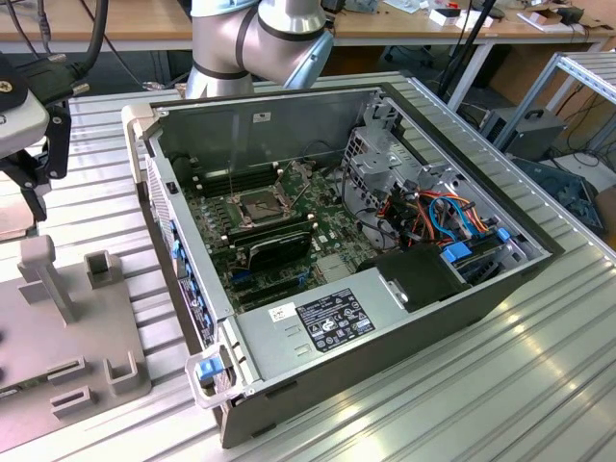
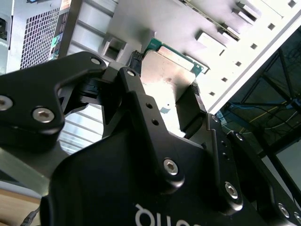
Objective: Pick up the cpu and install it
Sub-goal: 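Pick up the cpu and move it towards the insertion slot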
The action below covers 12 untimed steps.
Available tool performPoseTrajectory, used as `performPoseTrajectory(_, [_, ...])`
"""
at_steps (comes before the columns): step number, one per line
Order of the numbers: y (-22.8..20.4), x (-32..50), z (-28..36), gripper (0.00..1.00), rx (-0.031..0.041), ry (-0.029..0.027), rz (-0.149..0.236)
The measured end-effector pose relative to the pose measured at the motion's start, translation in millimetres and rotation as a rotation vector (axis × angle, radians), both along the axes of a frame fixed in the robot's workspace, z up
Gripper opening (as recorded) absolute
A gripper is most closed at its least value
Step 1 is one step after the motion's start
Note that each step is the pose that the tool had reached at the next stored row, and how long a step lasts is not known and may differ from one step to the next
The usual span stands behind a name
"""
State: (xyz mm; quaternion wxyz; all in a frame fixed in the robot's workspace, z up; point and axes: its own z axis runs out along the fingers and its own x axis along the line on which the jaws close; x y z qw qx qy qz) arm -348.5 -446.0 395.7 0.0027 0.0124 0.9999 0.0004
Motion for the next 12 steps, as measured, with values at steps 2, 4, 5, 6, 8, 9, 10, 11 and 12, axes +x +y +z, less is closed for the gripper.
performPoseTrajectory(2, [0.0,1.1,0.0,0.54,0.0000,0.0000,0.000])
performPoseTrajectory(4, [0.0,2.1,0.0,0.54,-0.0001,0.0000,0.000])
performPoseTrajectory(5, [0.0,2.6,0.0,0.54,0.0000,0.0000,0.000])
performPoseTrajectory(6, [0.0,3.2,0.0,0.54,0.0000,0.0000,0.000])
performPoseTrajectory(8, [0.0,4.1,0.0,0.54,0.0000,0.0000,0.000])
performPoseTrajectory(9, [0.0,4.2,0.0,0.54,0.0000,0.0000,0.000])
performPoseTrajectory(10, [0.0,4.8,0.0,0.54,0.0000,0.0000,0.000])
performPoseTrajectory(11, [0.0,5.2,0.0,0.54,0.0000,0.0000,0.000])
performPoseTrajectory(12, [0.0,5.5,0.0,0.54,0.0000,0.0000,0.000])
